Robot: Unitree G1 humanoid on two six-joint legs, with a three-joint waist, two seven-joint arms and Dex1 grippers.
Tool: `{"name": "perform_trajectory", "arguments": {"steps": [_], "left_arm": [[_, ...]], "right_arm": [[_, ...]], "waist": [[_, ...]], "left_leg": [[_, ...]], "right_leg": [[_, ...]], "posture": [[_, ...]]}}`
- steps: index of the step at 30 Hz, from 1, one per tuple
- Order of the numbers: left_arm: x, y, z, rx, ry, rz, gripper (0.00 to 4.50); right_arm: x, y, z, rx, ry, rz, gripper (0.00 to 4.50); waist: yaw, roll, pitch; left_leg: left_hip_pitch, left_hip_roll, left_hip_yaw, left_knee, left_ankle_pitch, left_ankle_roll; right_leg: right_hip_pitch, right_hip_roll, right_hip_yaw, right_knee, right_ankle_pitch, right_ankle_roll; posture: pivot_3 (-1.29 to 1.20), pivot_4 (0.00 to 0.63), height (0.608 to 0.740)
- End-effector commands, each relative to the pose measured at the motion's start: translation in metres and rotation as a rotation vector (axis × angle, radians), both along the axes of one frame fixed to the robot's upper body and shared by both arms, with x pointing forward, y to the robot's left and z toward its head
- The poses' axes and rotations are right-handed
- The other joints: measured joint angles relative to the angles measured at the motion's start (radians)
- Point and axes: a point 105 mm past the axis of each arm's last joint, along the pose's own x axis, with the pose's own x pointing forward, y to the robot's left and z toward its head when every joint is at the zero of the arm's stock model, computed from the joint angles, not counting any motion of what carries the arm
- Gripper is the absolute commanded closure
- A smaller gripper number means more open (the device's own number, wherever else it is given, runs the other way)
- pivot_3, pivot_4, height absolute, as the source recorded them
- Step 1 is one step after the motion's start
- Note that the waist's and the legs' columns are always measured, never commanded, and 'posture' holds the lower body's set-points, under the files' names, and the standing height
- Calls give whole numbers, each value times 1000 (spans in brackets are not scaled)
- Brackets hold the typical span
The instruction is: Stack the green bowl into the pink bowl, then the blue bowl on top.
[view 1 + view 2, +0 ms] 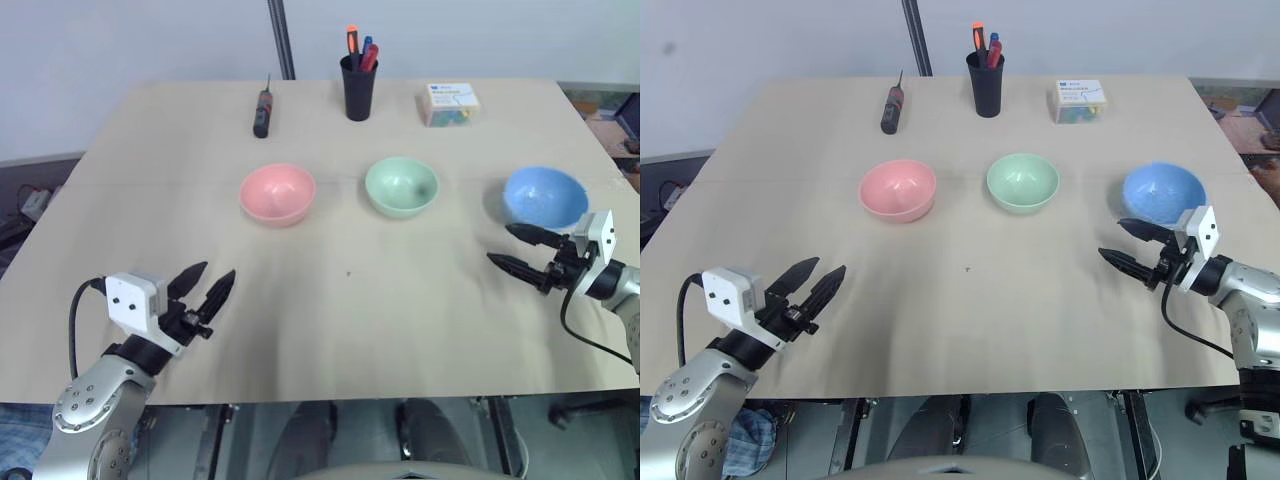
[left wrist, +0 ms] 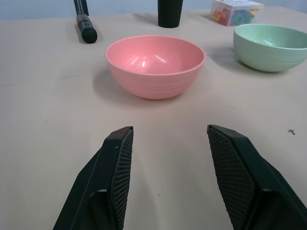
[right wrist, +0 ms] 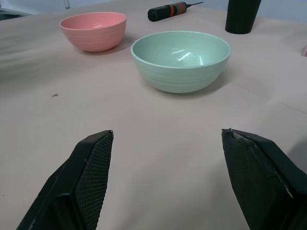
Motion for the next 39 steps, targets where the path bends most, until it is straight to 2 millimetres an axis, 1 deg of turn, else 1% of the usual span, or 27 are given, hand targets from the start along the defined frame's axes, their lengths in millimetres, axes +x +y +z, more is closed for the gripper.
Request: {"name": "perform_trajectory", "arguments": {"steps": [1, 9, 22, 27, 30, 31, 34, 39], "left_arm": [[0, -3, 17, 25, -69, -14, 1910], [11, -3, 20, 28, -79, -33, 1910], [18, -7, 21, 26, -84, -59, 1910], [25, -8, 22, 28, -84, -72, 1910], [32, -9, 25, 5, -76, -86, 1910], [36, -8, 26, 23, -78, -78, 1910], [52, -6, 29, 94, -79, -57, 1910], [84, -12, 40, 179, -82, -54, 1910]], "right_arm": [[-1, -5, 14, -18, -60, -12, 725], [-1, -5, 16, -20, -77, -35, 725], [-7, -8, 14, -22, -80, -65, 725], [-8, -7, 16, -24, -90, -68, 725], [-12, 1, 24, 3, -111, -33, 725], [-14, 5, 26, 9, -119, -12, 725], [-21, 20, 32, 22, -134, 47, 725], [-34, 46, 42, 51, -164, 132, 725]], "waist": [[0, 0, 0], [0, 0, 0], [0, 0, 0], [0, 0, 0], [1, 0, 0], [0, 0, 0], [1, 0, 0], [3, 0, 0]], "left_leg": [[0, 0, 0, 0, 0, 0], [0, 0, 0, 0, 0, 0], [0, 0, 0, 0, 0, 0], [0, 0, 0, 0, 0, 0], [0, -1, 0, 0, 0, 0], [0, -1, 0, 0, 0, 0], [0, -1, -1, 0, 0, 0], [0, -3, -2, 0, 0, 0]], "right_leg": [[0, 0, 0, 0, 0, 0], [0, 0, 0, 0, 0, 0], [0, 0, 0, 0, 0, 0], [0, 0, 0, 0, 0, 0], [0, 0, 0, 0, 0, 0], [0, 0, 0, 0, 0, 0], [0, 1, -1, 1, 0, 0], [0, 1, -2, 1, 0, 0]], "posture": [[0, 150, 740], [0, 150, 740], [0, 150, 740], [0, 150, 740], [0, 150, 740], [0, 150, 740], [0, 150, 740], [0, 150, 740]]}}
